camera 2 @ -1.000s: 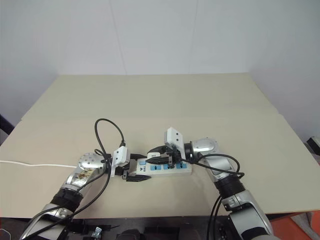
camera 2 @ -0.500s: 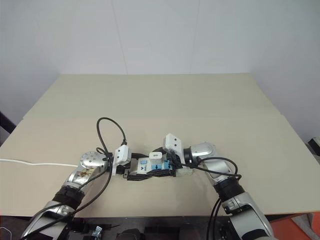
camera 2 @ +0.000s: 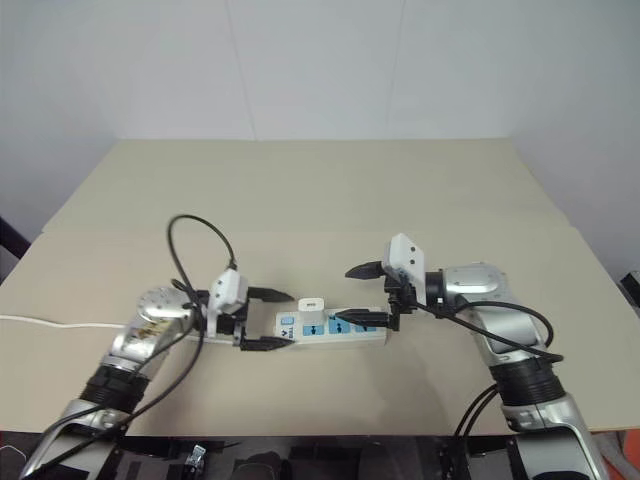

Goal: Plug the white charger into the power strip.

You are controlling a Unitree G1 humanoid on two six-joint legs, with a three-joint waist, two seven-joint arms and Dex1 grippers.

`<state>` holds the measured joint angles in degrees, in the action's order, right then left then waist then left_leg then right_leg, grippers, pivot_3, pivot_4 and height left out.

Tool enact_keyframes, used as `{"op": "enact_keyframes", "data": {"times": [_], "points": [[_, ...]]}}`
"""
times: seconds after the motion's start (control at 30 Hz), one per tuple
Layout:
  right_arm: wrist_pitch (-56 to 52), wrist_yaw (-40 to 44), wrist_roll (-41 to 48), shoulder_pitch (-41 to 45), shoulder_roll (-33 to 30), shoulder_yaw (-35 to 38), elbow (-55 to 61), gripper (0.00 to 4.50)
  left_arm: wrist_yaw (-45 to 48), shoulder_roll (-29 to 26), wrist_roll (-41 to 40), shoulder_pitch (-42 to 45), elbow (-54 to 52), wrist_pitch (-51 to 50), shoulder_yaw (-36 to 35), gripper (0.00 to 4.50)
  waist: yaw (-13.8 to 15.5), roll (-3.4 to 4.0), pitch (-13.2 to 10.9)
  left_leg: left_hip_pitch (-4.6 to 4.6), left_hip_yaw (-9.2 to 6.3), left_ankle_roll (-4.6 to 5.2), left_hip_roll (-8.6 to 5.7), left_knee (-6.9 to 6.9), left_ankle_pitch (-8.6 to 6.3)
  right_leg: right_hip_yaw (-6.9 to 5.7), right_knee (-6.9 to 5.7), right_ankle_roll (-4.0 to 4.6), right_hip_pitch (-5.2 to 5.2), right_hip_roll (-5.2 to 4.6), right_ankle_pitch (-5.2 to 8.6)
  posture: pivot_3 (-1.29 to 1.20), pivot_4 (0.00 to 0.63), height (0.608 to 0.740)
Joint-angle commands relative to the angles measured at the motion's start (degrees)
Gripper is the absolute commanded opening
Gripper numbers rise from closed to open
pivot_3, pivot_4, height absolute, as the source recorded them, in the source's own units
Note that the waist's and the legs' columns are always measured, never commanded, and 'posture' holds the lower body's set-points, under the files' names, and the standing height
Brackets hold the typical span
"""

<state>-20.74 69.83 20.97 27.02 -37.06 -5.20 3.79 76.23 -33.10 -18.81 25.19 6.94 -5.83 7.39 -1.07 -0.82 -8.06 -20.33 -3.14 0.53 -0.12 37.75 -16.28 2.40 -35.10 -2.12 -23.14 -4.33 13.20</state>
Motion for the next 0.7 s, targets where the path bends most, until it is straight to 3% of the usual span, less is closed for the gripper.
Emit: {"op": "enact_keyframes", "data": {"times": [0.03, 0.33, 0.47, 0.7], "points": [[-0.92, -0.73, 3.12, -2.16, -3.46, 5.94, 4.94, 4.5, 1.9, -6.04, -6.26, -3.94, -10.23, -5.09, -5.52, 4.48, -0.12, 0.02, -0.1, 0.0, 0.0, 0.01, 0.02, -0.01, 0.0, 0.01, 0.01, -0.01, -0.01, 0.0, 0.01, 0.0, 0.15, 0.74], [-3.52, 0.54, 9.57, -14.92, -13.29, 18.98, 11.54, 4.5, 1.27, -19.65, -12.03, -18.71, -18.85, -9.11, -22.91, 4.48, 0.37, 0.06, -0.31, 0.05, 0.04, 0.01, 0.04, -0.06, 0.0, -0.01, 0.07, -0.01, 0.04, -0.02, 0.03, 0.0, 0.15, 0.74], [-2.44, 0.96, 9.42, -18.83, -16.1, 22.39, 10.95, 4.5, -0.24, -20.59, -12.94, -23.94, -20.94, -10.37, -27.51, 4.48, 0.33, 0.06, -0.33, 0.09, 0.11, 0.01, 0.04, -0.05, 0.0, 0.0, 0.08, -0.02, 0.09, -0.04, 0.03, 0.0, 0.15, 0.74], [-1.2, 1.0, 9.48, -20.9, -16.93, 22.9, 10.16, 4.5, -1.53, -20.32, -13.9, -25.82, -23.43, -11.49, -27.25, 4.48, 0.31, 0.05, -0.34, 0.11, 0.13, 0.0, 0.06, -0.05, 0.0, 0.0, 0.04, -0.02, 0.09, -0.01, 0.03, 0.0, 0.15, 0.74]]}}
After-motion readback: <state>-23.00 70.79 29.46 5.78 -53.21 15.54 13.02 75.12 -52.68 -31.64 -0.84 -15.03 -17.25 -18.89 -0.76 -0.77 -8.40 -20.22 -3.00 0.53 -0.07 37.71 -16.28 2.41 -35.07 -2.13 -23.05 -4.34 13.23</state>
